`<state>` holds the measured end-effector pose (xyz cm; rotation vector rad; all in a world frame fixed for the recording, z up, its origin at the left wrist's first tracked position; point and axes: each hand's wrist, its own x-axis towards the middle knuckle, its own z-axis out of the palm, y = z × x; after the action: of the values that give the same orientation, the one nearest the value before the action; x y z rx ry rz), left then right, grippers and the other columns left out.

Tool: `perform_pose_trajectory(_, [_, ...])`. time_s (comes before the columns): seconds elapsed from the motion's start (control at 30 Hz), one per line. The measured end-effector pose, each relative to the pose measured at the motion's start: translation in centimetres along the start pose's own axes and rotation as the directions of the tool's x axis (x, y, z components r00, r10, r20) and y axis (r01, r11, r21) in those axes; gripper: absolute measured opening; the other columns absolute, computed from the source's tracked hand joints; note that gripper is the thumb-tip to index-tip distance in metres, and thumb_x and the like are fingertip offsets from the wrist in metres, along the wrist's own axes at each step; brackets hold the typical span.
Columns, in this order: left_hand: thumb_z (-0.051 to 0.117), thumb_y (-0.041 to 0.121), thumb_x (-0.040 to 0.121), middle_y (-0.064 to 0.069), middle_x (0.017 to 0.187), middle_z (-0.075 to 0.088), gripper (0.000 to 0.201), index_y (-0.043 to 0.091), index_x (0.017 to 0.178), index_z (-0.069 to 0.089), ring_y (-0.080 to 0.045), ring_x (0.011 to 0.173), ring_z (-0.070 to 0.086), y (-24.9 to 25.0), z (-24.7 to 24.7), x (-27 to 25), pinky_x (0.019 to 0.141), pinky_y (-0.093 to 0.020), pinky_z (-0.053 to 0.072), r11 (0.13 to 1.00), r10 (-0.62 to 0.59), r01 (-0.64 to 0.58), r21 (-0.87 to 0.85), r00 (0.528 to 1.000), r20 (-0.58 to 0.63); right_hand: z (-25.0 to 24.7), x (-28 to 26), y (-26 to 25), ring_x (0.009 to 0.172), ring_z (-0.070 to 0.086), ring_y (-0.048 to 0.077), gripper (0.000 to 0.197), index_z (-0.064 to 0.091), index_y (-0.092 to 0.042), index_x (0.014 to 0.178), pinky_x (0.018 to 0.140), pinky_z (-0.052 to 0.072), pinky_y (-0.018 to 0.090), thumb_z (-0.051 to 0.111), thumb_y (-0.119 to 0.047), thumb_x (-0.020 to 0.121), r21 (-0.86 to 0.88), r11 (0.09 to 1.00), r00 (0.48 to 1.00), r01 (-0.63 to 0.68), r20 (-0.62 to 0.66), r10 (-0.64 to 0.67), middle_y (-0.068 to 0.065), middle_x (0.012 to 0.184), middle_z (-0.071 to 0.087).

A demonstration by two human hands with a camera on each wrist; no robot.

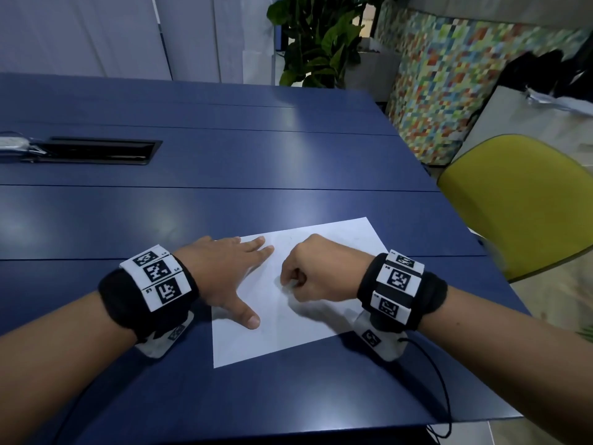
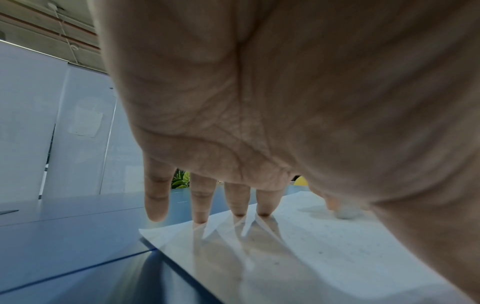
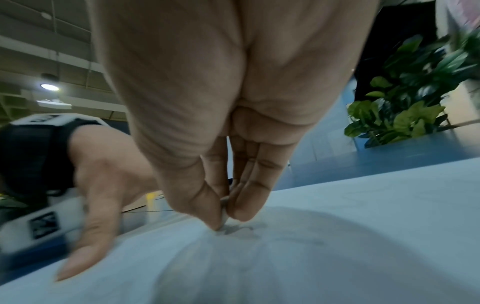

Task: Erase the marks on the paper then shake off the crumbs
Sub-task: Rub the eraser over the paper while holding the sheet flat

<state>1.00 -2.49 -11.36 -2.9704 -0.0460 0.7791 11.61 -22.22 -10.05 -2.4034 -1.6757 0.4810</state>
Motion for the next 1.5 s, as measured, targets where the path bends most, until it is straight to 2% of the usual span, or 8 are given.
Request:
perform_pose_trajectory(0.43, [0.059,0.100,0.060,0.019,0.172,-0.017,0.142,0.039,0.164,-0.016,-0.017,0.162,0.000,0.0,-0.1,-0.1,0.125,-0.052,0.023,1.000,-0.002,0.002,0.000,1.000,0.015,-0.6,0.5,1.4,0.078,0.065,0.013,0.024,0.081,-0.018,0.101,0.077,0.057,0.029,0.067,-0.014,0.083,0.011,0.999,0.998,-0.034,-0.059,0.034,-0.005,0.089,0.079])
perform_pose_trajectory(0.57, [0.057,0.102,0.058,0.017,0.173,-0.016,0.143,0.039,0.164,-0.015,-0.017,0.162,0.001,-0.2,0.1,0.0,0.124,-0.052,0.025,1.000,0.006,-0.006,-0.001,1.000,0.004,-0.2,0.1,0.2,0.072,0.058,0.001,0.026,0.082,-0.023,0.105,0.071,0.048,0.011,0.070,-0.019,0.083,0.035,0.997,0.997,0.063,0.030,-0.064,-0.009,0.091,0.079])
perform_pose_trajectory(0.73, [0.055,0.103,0.057,0.018,0.172,-0.018,0.143,0.040,0.163,-0.017,-0.017,0.162,0.000,-0.3,0.2,0.2,0.124,-0.054,0.023,1.000,-0.001,0.001,-0.008,1.000,0.023,-1.0,1.2,1.7,0.074,0.063,0.007,0.025,0.082,-0.019,0.103,0.072,0.051,0.020,0.070,-0.015,0.082,0.023,0.999,0.999,-0.022,-0.040,0.023,-0.008,0.089,0.078])
perform_pose_trajectory(0.9, [0.059,0.101,0.059,0.018,0.173,-0.016,0.142,0.039,0.164,-0.015,-0.018,0.162,0.001,-0.2,0.0,0.1,0.124,-0.054,0.023,1.000,0.005,-0.005,-0.014,1.000,0.018,-0.9,1.0,0.9,0.066,0.057,-0.009,0.028,0.082,-0.023,0.108,0.065,0.039,0.001,0.072,-0.017,0.082,0.041,0.998,0.998,0.043,0.047,-0.045,-0.016,0.081,0.071])
perform_pose_trajectory(1.0, [0.058,0.101,0.058,0.017,0.173,-0.016,0.143,0.039,0.164,-0.015,-0.018,0.162,0.000,-0.2,0.1,0.1,0.124,-0.053,0.024,1.000,0.001,-0.001,-0.017,1.000,0.024,-1.7,1.9,2.1,0.064,0.057,-0.006,0.027,0.082,-0.020,0.109,0.059,0.038,0.001,0.074,-0.016,0.083,0.016,1.000,0.999,-0.027,-0.017,0.027,-0.017,0.075,0.066])
perform_pose_trajectory(1.23, [0.056,0.103,0.056,0.017,0.173,-0.015,0.145,0.038,0.164,-0.015,-0.019,0.162,0.003,-0.2,0.2,0.2,0.122,-0.056,0.028,1.000,0.005,-0.005,-0.005,1.000,0.018,-1.1,0.8,1.1,0.068,0.057,-0.019,0.026,0.082,-0.025,0.106,0.063,0.041,0.002,0.076,-0.019,0.082,0.012,0.999,0.997,0.037,0.069,-0.037,-0.022,0.069,0.062])
perform_pose_trajectory(1.4, [0.052,0.108,0.049,0.017,0.173,-0.015,0.149,0.039,0.163,-0.015,-0.021,0.162,0.004,-0.5,0.3,0.5,0.121,-0.060,0.029,1.000,0.005,-0.005,-0.002,1.000,0.030,-0.1,0.2,0.4,0.065,0.055,-0.010,0.022,0.081,-0.024,0.102,0.067,0.045,0.013,0.074,-0.023,0.081,-0.021,0.998,0.998,0.057,0.038,-0.056,-0.019,0.072,0.063])
perform_pose_trajectory(1.5, [0.053,0.106,0.052,0.015,0.174,-0.014,0.148,0.036,0.164,-0.015,-0.021,0.162,0.005,-0.4,0.4,0.5,0.121,-0.058,0.031,1.000,0.010,-0.011,0.015,1.000,0.026,-0.2,0.1,0.5,0.064,0.054,-0.012,0.022,0.081,-0.025,0.102,0.064,0.038,0.004,0.074,-0.023,0.081,-0.040,0.998,0.998,0.050,0.033,-0.049,-0.022,0.069,0.060])
